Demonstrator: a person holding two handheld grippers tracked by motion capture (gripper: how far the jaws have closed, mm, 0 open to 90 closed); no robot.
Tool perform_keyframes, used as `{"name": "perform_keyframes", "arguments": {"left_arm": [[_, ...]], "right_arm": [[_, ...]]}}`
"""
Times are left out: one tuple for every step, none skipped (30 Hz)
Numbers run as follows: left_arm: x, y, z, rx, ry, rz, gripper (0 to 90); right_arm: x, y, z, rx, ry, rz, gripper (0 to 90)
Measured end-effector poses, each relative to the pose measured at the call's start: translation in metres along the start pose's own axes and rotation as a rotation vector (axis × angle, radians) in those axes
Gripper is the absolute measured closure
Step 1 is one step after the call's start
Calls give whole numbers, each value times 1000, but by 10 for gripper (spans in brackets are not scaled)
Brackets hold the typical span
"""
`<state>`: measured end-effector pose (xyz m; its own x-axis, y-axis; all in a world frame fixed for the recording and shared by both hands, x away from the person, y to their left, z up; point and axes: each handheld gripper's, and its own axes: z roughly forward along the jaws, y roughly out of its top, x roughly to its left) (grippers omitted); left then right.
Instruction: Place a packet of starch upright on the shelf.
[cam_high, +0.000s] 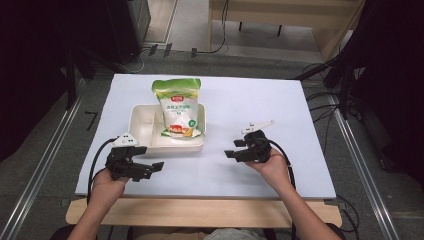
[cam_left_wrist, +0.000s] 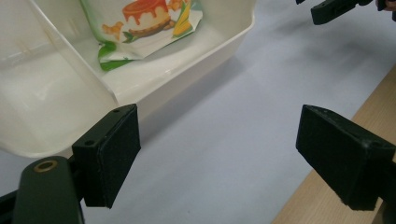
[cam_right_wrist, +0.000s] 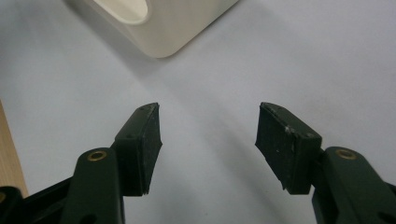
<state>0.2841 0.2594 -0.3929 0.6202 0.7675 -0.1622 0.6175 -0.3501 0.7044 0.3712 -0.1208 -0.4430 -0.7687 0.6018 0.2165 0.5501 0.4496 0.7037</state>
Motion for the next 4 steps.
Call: {"name": "perform_keyframes", "arguments": {"left_arm": [[0,0,0,0,-4,0,146],[0,0,1,5,-4,3,147],[0,0,1,5,-4,3,146],[0,0,1,5,1,3,146]], "right_arm": [[0,0,0,3,1,-3,404],[-1,-1,2,8,4,-3,382],[-1,-1,2,8,4,-3,382],[-1,-1,3,10,3,-1,376]]}}
